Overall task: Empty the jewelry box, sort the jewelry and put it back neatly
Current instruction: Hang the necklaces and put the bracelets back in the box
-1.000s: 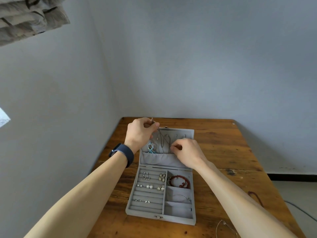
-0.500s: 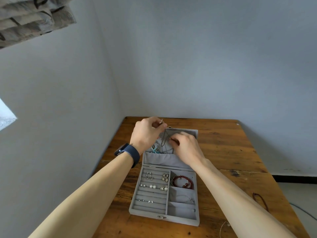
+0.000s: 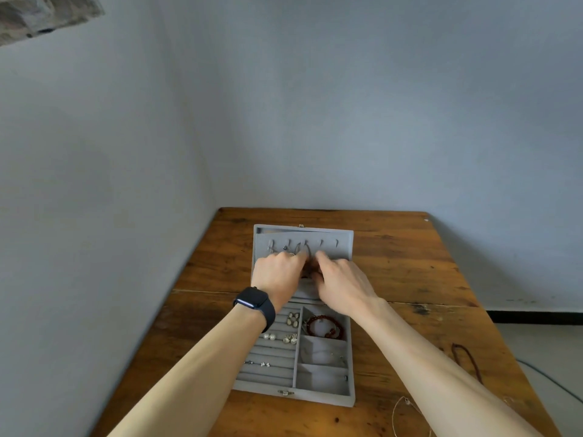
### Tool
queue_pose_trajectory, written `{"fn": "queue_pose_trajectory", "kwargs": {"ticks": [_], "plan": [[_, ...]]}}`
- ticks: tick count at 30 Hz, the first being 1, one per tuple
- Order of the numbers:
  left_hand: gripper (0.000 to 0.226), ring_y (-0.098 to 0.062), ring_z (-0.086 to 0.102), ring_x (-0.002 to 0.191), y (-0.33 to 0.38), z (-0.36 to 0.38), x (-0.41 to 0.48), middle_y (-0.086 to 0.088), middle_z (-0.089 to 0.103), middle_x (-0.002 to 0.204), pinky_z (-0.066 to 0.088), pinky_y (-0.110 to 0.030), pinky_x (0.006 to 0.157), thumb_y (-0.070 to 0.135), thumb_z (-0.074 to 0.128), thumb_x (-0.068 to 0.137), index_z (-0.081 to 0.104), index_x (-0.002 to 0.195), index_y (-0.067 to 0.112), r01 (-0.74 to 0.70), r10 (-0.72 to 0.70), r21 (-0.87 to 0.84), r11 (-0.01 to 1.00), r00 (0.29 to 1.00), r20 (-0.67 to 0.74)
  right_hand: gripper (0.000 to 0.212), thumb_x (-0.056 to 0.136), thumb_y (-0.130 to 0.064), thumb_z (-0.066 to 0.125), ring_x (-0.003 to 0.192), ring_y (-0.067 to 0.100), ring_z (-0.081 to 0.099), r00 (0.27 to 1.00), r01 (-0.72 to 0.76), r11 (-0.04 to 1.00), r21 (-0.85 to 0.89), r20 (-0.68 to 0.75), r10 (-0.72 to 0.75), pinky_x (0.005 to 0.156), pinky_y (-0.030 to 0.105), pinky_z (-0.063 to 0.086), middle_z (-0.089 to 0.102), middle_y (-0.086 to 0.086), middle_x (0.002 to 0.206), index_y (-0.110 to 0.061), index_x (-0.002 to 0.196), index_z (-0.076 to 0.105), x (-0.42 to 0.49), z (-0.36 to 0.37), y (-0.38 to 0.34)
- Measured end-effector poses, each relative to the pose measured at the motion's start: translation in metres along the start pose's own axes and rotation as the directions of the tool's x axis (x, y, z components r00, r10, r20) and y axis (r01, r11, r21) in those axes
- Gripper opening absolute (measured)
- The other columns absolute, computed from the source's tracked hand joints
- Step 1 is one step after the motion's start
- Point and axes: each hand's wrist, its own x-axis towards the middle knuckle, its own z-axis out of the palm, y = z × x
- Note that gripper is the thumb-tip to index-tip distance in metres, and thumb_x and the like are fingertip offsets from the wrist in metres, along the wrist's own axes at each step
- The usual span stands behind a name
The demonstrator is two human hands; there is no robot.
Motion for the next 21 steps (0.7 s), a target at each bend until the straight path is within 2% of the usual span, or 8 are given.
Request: {"fn": "queue_pose_trajectory", "kwargs": {"ticks": [2,6,8,11,15,18,21], "plan": [[0.026,-0.033,0.068,0.080,0.005,0.003,0.001,-0.005,0.069,0.091,0.037,-0.035,0.055,0.011,0.048,0.096,0.044,0.121,0.020,-0.002,0.002,0.029,1.000,1.000,0.020,0.008,0.097,-0.022,0.052,0.080,0.033,0.066,0.999,-0.031,0.999,-0.019,-0.023,0.031,0.058,0.033,0.039,0.069,0.009,0.089,-0.017,0.102,0.051,-0.002,-0.001,0.001],[0.021,-0.035,0.067,0.091,0.010,0.006,0.002,-0.007,0.068,0.099,0.038,-0.035,0.062,0.014,0.051,0.092,0.059,0.110,0.021,0.020,-0.021,0.008,1.000,0.992,0.125,0.018,0.090,-0.021,0.054,0.089,0.029,0.065,1.000,-0.002,0.998,-0.058,0.002,0.002,0.070,0.033,0.047,0.067,0.003,0.096,-0.018,0.102,0.068,-0.007,-0.001,-0.001],[0.021,-0.033,0.066,0.093,0.010,0.005,0.002,-0.006,0.068,0.101,0.039,-0.034,0.064,0.019,0.052,0.088,0.064,0.105,0.021,0.020,-0.018,-0.010,1.000,0.986,0.164,0.023,0.085,-0.019,0.056,0.091,0.029,0.064,1.000,0.027,0.999,-0.031,0.012,-0.027,0.074,0.033,0.046,0.066,0.003,0.099,-0.016,0.105,0.066,-0.011,-0.001,-0.002],[0.028,-0.030,0.065,0.093,0.006,0.004,0.001,-0.004,0.064,0.106,0.040,-0.033,0.065,0.028,0.050,0.087,0.069,0.105,0.021,-0.013,0.015,-0.009,1.000,0.983,0.185,0.029,0.086,-0.028,0.060,0.088,0.031,0.064,0.998,0.041,0.999,0.027,-0.040,-0.040,0.072,0.035,0.047,0.066,0.005,0.104,-0.019,0.113,0.057,-0.018,-0.002,-0.003],[0.031,-0.031,0.064,0.093,0.002,0.007,-0.002,-0.003,0.061,0.109,0.039,-0.033,0.065,0.038,0.046,0.091,0.067,0.107,0.022,-0.050,0.054,-0.028,0.998,0.986,0.159,0.025,0.091,-0.030,0.061,0.090,0.030,0.063,0.995,0.043,0.999,0.027,-0.091,-0.040,0.073,0.037,0.049,0.064,0.003,0.104,-0.020,0.113,0.061,-0.018,-0.002,-0.002],[0.025,-0.031,0.065,0.093,-0.004,0.009,-0.005,-0.001,0.063,0.107,0.042,-0.035,0.064,0.041,0.048,0.096,0.055,0.112,0.023,-0.065,0.070,-0.062,0.996,0.994,0.086,0.028,0.090,-0.018,0.060,0.106,0.025,0.059,0.994,0.025,1.000,0.003,-0.104,-0.024,0.086,0.036,0.050,0.062,0.002,0.114,-0.017,0.118,0.062,-0.022,0.001,0.001],[0.019,-0.027,0.064,0.091,-0.009,0.009,-0.007,0.002,0.063,0.105,0.051,-0.036,0.068,0.040,0.046,0.101,0.059,0.108,0.028,-0.050,0.058,-0.109,0.993,0.995,0.076,0.036,0.087,-0.020,0.068,0.113,0.019,0.054,0.965,-0.085,0.996,0.036,-0.246,0.091,0.094,0.033,0.048,0.058,0.001,0.125,-0.017,0.122,0.063,-0.040,0.003,0.004]]}}
